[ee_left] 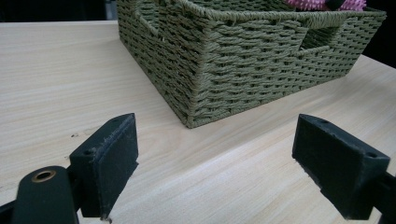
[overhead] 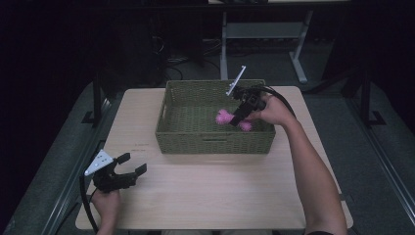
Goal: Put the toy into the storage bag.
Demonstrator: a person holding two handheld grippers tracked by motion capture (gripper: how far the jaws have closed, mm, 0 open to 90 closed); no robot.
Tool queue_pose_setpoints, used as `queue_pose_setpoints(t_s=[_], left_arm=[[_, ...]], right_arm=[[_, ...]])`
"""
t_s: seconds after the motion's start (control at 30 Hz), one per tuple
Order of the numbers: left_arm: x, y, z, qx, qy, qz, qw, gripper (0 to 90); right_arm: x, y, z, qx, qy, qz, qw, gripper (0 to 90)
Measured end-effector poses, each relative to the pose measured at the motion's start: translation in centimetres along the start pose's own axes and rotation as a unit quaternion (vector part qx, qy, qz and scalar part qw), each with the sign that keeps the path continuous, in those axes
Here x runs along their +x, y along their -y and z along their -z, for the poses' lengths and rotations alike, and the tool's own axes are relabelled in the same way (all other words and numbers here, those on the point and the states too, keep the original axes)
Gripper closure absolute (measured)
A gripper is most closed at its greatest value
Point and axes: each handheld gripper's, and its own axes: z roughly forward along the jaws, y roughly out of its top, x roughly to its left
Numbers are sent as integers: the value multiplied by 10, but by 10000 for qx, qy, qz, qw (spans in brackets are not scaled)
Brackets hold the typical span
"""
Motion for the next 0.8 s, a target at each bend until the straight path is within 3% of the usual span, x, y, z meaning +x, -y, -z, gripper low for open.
queue_pose_setpoints(t_s=[0.8], left_arm=[[-1, 0, 0, 24, 19, -35, 10000, 139]], right_arm=[[-6, 2, -22, 335, 35, -59, 9994, 580]])
